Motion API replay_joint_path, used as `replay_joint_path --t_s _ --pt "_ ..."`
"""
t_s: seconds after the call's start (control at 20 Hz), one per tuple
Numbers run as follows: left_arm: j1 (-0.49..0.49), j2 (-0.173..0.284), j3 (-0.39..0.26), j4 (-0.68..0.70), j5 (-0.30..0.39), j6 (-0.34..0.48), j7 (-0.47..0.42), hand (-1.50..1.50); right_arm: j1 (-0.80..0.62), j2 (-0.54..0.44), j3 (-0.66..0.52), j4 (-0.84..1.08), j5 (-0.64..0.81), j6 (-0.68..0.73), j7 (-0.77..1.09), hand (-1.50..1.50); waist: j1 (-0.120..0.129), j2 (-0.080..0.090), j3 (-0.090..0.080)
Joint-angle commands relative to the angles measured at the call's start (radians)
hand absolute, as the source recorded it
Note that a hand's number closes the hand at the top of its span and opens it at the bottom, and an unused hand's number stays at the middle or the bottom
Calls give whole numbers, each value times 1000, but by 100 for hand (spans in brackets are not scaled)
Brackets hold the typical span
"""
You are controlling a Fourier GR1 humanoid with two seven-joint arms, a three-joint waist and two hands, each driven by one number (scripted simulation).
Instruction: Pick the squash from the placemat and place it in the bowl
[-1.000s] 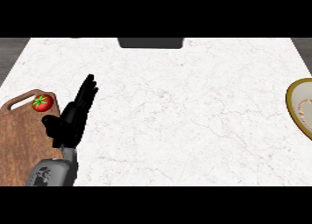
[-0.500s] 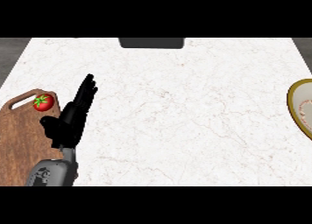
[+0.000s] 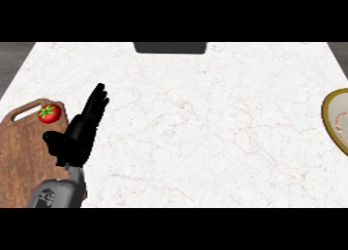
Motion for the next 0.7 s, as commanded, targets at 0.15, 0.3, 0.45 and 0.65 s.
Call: replay_joint_path --t_s 0.15,0.3,0.45,0.65 --pt "-23 -16 3 39 -21 24 -16 0 -84 40 -34 289 -35 173 -299 -150 -5 1 1" --pt "-6 -17 9 83 -16 9 -86 0 -132 58 -90 334 -88 212 -372 -150 -4 2 1" --pt "-19 -23 -14 -3 -27 26 22 0 -159 26 -170 319 -163 250 -385 -150 -8 -4 0" --pt "-33 7 36 96 -4 -6 -54 0 -179 15 -239 337 -216 257 -396 -150 -17 -3 -1"
